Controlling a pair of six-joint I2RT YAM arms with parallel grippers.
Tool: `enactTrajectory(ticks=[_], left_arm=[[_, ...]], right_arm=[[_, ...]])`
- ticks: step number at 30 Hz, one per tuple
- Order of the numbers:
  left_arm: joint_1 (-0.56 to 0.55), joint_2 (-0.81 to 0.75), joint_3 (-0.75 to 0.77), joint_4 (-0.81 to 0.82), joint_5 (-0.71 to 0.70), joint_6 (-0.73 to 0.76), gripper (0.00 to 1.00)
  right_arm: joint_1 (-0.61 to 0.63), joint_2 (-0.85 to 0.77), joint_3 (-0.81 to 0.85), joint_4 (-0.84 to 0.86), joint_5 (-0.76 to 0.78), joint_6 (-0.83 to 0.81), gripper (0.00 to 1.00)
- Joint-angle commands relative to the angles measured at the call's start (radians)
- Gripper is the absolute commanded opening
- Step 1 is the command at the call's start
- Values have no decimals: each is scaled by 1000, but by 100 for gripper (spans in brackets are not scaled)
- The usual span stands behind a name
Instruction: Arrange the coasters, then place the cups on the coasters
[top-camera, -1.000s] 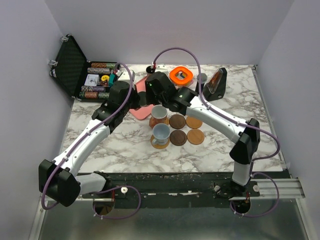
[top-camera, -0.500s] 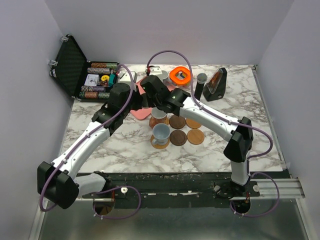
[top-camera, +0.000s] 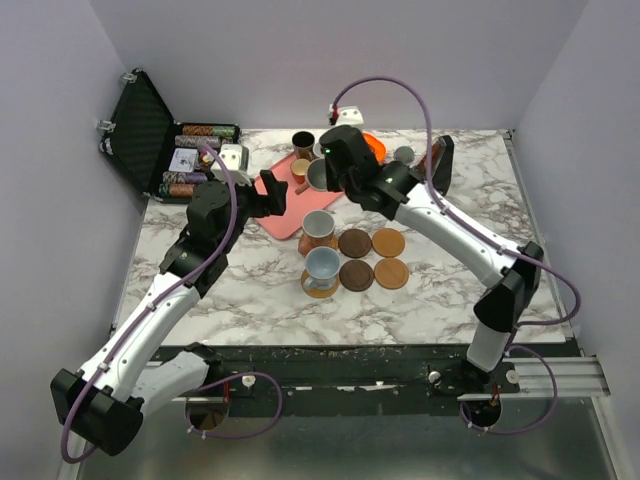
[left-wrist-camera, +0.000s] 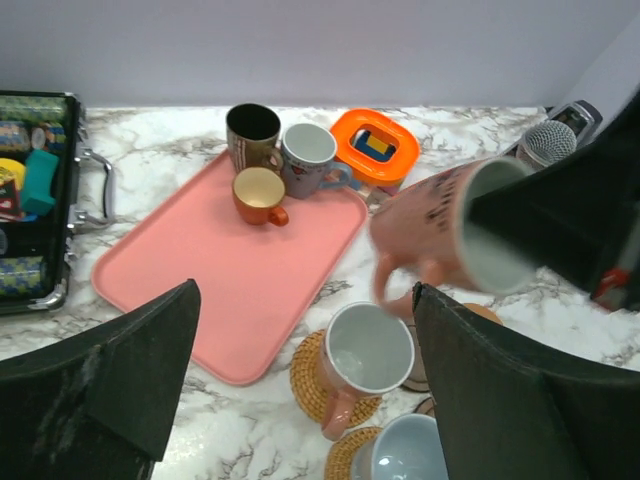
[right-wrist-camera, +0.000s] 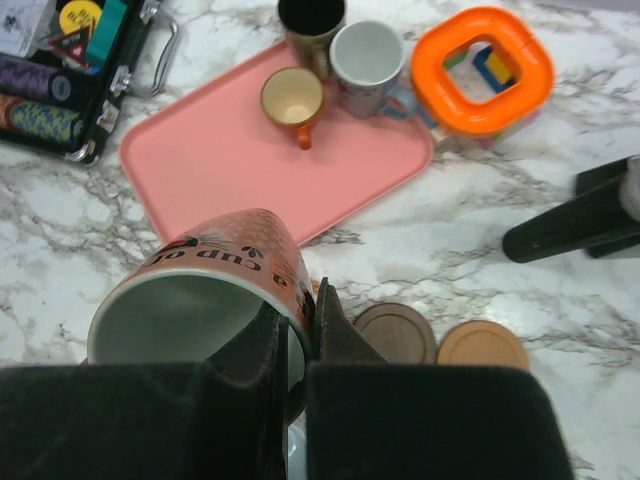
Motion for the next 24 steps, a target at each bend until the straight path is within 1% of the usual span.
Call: enactTrajectory(ticks=[1, 3, 4, 5, 7, 10, 12, 17, 21, 24], left_arm=[[10, -49, -32, 62, -84, 58, 97], [24, -52, -23, 50, -77, 73, 99], [31, -57, -20, 41, -62, 82, 99], [38, -60, -12, 33, -43, 90, 99], [48, -66, -12, 34, -25, 95, 99], [65, -72, -20, 42, -5, 96, 99], [74, -62, -15, 37, 7, 95, 99], [77, -40, -12, 33, 20, 89, 99], [79, -28, -15, 33, 26, 89, 99], [79, -20, -15, 33, 29, 89, 99]], right_arm=[[-74, -142, -68, 43, 23, -76, 1], [-140, -206, -140, 48, -83, -98, 1], [-181, -239, -207, 66, -164, -131, 1], [-224, -275, -238, 77, -244, -156, 1], [-292, -337, -344, 94, -342, -217, 1], [-362, -401, -445, 74, -405, -294, 1], [-387, -420, -494, 63, -434, -334, 1], [-398, -396, -557, 68, -551, -368, 1], [-398, -304, -534, 65, -632, -368, 1], [-396, -229, -498, 45, -662, -368, 1]])
